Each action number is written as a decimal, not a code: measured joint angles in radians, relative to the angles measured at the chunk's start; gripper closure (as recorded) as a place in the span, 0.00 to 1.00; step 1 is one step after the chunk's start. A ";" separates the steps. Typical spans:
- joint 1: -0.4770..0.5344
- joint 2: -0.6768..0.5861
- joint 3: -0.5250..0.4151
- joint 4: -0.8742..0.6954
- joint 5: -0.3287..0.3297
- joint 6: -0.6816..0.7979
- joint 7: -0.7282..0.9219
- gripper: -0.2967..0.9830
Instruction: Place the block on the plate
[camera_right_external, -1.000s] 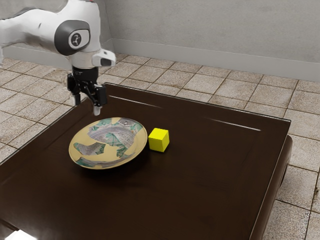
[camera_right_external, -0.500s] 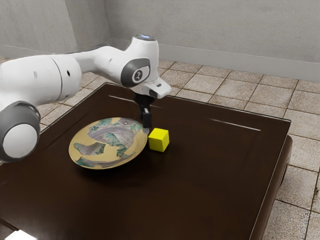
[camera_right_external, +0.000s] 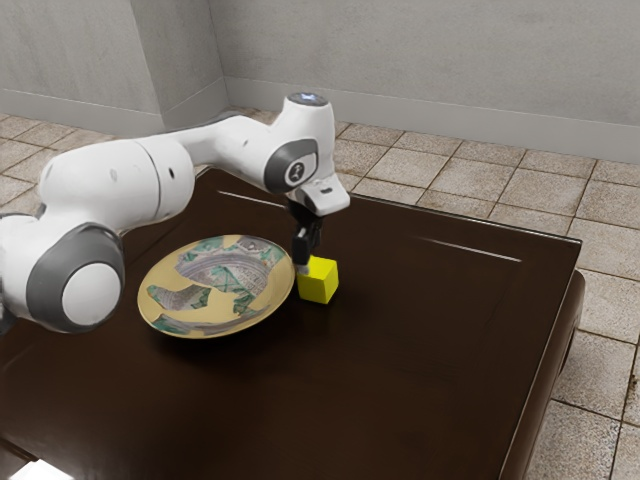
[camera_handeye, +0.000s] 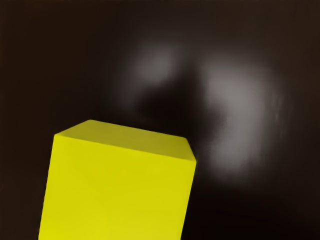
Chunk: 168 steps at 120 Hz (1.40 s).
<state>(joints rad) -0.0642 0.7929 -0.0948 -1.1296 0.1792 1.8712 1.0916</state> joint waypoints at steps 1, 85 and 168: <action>0.000 0.005 0.000 0.006 0.000 0.001 0.004 0.23; 0.011 0.135 -0.001 0.069 -0.008 0.063 0.199 0.23; -0.071 -0.124 0.091 -0.098 -0.006 0.069 0.218 0.51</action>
<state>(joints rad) -0.1352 0.6692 -0.0042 -1.2279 0.1735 1.9398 1.3092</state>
